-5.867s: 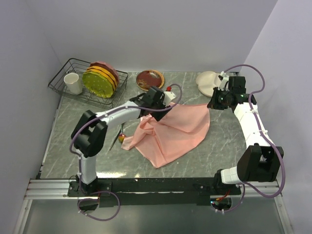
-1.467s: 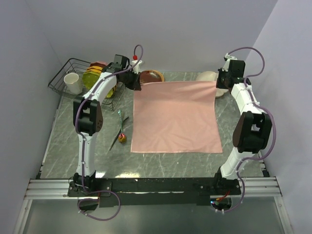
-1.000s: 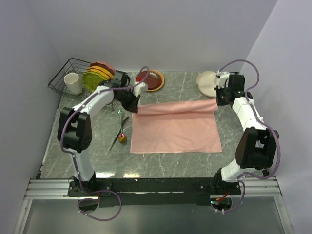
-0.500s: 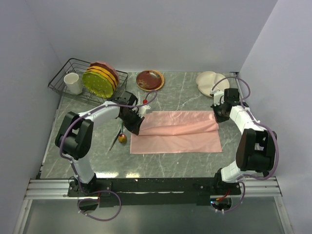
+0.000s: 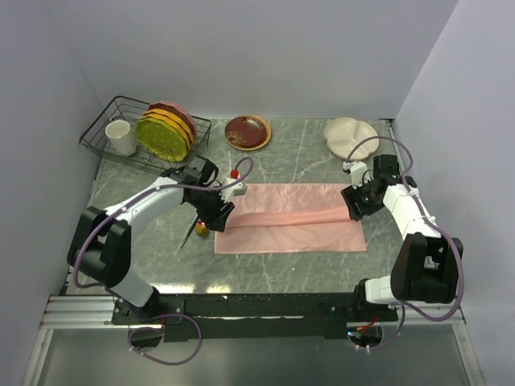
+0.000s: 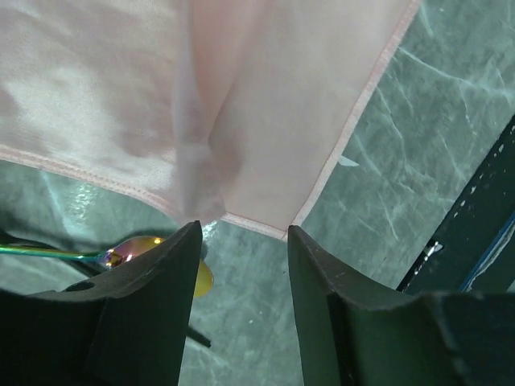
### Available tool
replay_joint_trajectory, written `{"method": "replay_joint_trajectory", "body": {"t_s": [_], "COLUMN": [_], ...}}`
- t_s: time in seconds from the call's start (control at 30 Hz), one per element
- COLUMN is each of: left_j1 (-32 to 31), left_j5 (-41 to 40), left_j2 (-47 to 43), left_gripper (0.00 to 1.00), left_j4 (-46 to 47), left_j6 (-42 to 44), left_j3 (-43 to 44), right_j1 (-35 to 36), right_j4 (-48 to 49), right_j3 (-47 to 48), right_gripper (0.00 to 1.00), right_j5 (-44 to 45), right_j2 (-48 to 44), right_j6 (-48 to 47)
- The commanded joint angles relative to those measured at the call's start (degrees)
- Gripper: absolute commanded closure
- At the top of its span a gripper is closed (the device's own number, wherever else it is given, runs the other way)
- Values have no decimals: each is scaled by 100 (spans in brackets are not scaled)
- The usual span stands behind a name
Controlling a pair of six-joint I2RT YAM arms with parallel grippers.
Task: Fold the napkin into a case and place the utensils inside
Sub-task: Fold and flatten the napkin at the center of the board.
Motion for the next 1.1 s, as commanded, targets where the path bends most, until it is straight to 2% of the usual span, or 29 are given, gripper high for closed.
{"method": "replay_joint_trajectory", "body": {"t_s": [0.0,0.17,0.27,0.33,0.47,0.8,1.07], "left_j1": [-16,-68,-173,-296,-551,-745,-745], "left_j5": [77,-134,-432,-625,-889,-1136,-1153], "left_j2": [-359,-281,-105,88,483,871,941], "left_gripper": [47,47,43,41,41,45,46], "left_j4": [-147,266,609,767,855,873,821], "left_j6": [592,346,74,-14,-67,-93,-155], "left_j3": [-19,34,166,323,596,720,790], "right_j1": [-62,-45,-27,0,52,140,132], "right_j4": [-622,-402,-350,-263,-279,-420,-429], "right_j3": [359,806,1211,1492,1853,2029,2284], "right_gripper": [32,26,22,21,21,38,48], "right_j5": [-302,-346,-346,-294,-197,172,173], "right_j2": [-111,363,846,1172,1611,2288,2763], "right_j6": [-356,83,303,400,401,278,383]}}
